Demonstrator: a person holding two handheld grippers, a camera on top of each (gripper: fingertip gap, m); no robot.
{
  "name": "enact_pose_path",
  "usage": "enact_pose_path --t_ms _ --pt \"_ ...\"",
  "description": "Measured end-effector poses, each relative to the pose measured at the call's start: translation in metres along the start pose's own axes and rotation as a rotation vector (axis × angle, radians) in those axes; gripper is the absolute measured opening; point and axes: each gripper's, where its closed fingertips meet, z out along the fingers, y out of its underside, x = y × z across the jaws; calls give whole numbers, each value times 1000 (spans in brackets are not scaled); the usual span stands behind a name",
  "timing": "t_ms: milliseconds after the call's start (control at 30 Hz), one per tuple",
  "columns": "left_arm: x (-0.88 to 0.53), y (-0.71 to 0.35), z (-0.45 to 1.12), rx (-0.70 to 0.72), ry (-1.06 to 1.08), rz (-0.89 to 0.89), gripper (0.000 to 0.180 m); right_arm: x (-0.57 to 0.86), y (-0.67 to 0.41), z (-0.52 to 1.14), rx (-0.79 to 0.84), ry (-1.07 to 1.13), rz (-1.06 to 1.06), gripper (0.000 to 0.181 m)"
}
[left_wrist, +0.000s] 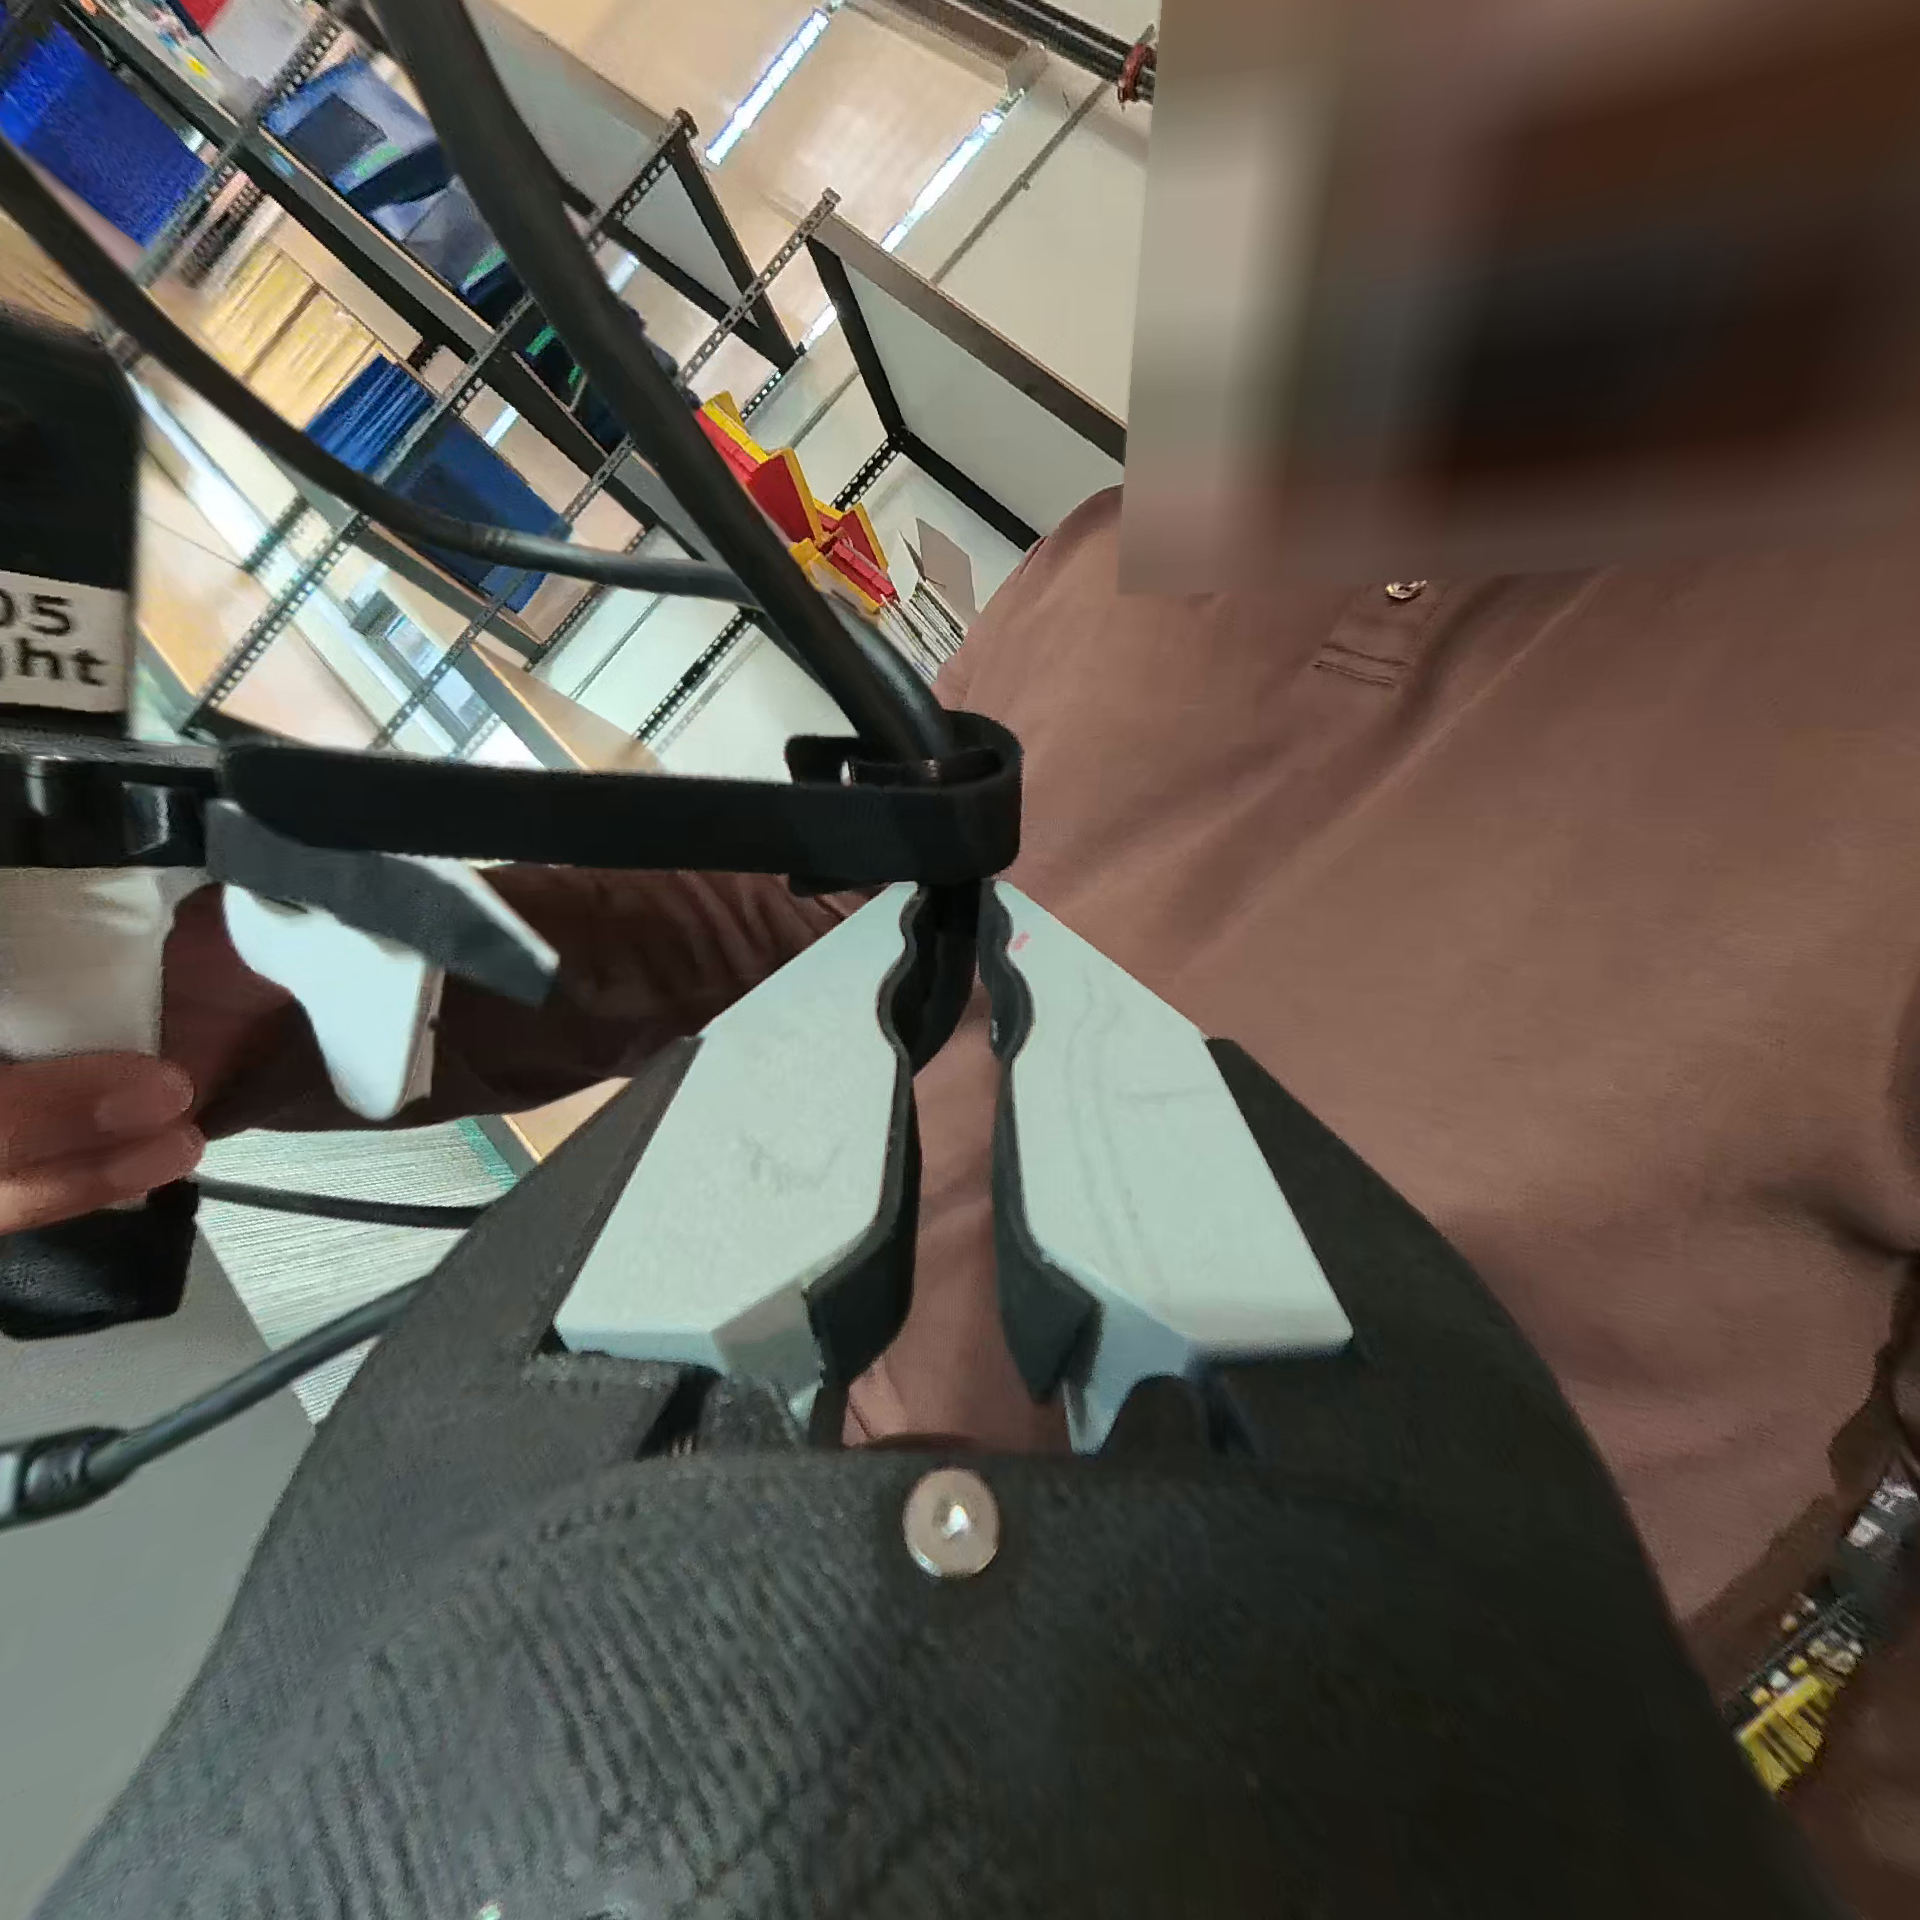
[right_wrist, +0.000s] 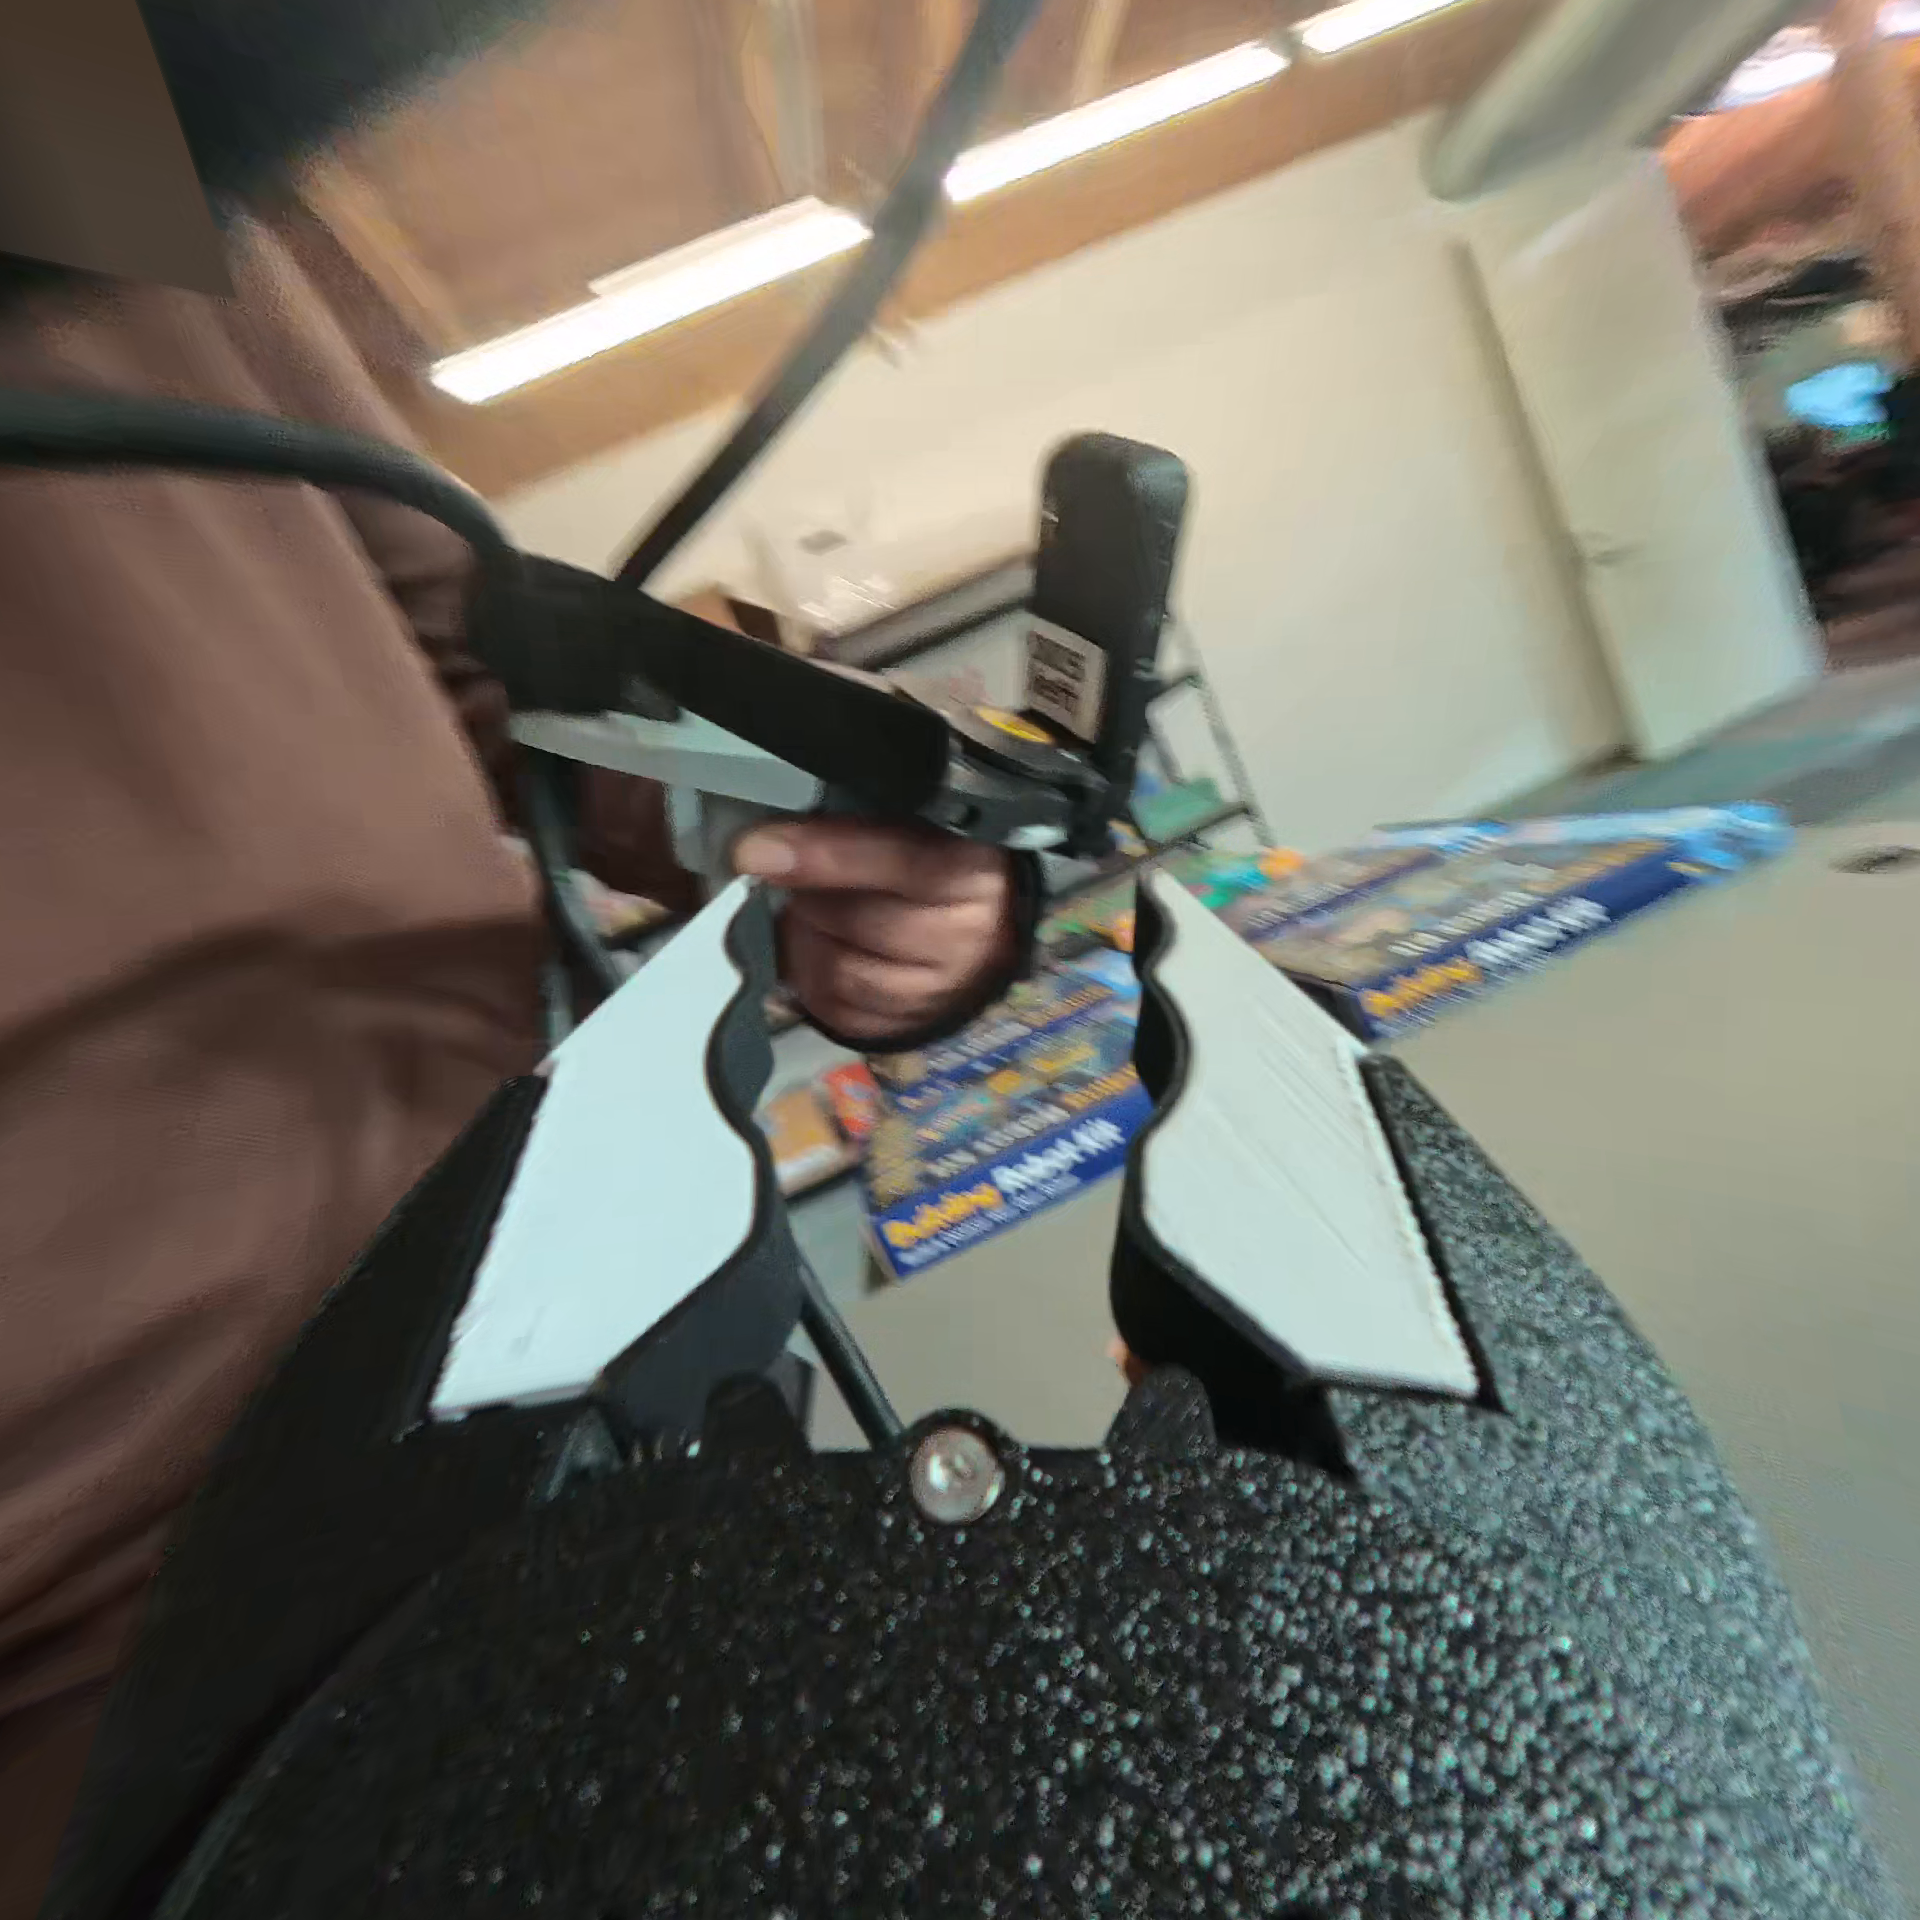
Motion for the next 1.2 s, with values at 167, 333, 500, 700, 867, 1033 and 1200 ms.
enact_pose_path --t_ms 167,333,500,700,867,1033,1200 --pt "0 6 4 8 15 -24 6 -14 -27 -4 136 -234 120 42" --pt "-1 4 5 51 10 -17 6 -19 -20 2 40 -299 108 0" --pt "-3 4 -2 106 -32 -4 6 -19 -15 -5 -6 -222 132 0" --pt "-14 -2 -18 215 -137 34 6 -23 2 -13 -182 -98 332 0" --pt "-34 -3 -31 265 -259 48 6 -40 1 -13 -228 -64 422 0" --pt "-47 -1 -33 241 -375 76 6 -39 -16 -3 -161 -18 486 0" --pt "-43 -2 -40 209 -403 96 6 -28 -29 -6 -82 18 593 0"
